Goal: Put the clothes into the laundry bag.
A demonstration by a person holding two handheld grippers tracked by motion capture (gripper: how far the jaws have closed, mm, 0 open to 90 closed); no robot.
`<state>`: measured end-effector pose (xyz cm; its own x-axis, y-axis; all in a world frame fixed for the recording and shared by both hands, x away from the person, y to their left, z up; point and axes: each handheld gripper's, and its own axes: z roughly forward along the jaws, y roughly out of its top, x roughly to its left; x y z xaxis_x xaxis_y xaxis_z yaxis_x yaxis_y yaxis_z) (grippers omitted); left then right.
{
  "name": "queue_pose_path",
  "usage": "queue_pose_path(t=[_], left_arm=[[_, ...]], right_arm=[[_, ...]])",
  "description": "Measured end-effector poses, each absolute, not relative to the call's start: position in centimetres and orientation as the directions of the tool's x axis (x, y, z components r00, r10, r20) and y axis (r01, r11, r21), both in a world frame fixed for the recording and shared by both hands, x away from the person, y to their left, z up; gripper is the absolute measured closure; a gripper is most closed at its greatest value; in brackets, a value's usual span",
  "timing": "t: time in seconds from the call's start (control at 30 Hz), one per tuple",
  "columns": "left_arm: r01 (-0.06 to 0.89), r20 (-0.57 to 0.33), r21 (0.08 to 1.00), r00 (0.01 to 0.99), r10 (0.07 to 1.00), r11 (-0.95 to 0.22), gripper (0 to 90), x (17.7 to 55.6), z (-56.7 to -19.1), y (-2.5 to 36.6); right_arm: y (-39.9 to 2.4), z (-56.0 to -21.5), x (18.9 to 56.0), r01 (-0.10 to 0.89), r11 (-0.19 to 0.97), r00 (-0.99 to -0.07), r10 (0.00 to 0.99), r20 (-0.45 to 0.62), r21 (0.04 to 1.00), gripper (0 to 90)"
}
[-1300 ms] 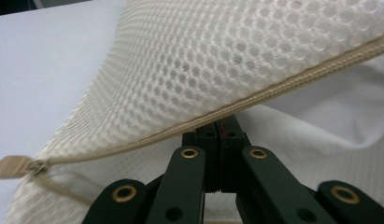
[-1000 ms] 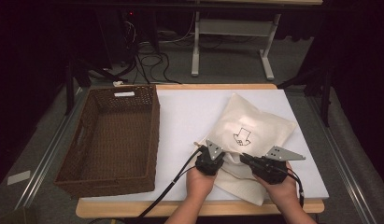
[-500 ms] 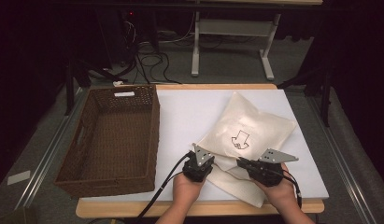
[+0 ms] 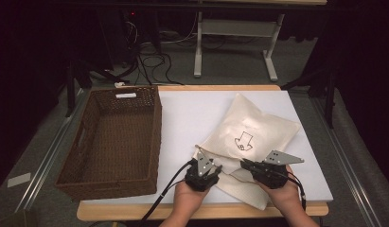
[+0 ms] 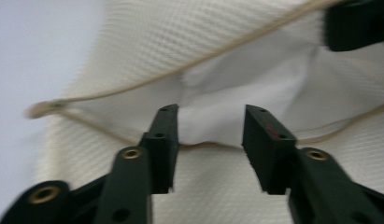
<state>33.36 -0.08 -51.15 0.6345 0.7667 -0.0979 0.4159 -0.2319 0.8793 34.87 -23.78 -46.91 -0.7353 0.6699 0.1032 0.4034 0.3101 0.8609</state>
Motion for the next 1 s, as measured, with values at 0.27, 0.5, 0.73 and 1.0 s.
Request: queue_pose_path(t=[0.27,0.5,0.73,1.0], left_arm=[[0.464,-0.098,0.838,0.647,0.756,-0.289,71.4,35.0,-51.5,-4.2],[0.417,-0.083,0.878,0.613,0.785,-0.233,89.7,37.0,-50.5,-5.9],[0.389,-0.085,0.896,0.623,0.778,-0.214,89.2,38.0,-50.8,-8.4],[0.397,-0.096,0.891,0.639,0.763,-0.22,85.2,38.8,-51.2,-9.1]], right_arm=[[-24.3,-46.3,34.9,0.392,0.261,-0.727,0.675,0.123,0.882,86.4],[-24.8,-45.8,35.2,0.386,0.216,-0.713,0.686,0.142,0.897,86.6],[-25.1,-45.8,35.4,0.394,0.194,-0.693,0.705,0.151,0.898,86.6],[-25.4,-45.8,35.6,0.402,0.18,-0.686,0.708,0.166,0.898,86.7]])
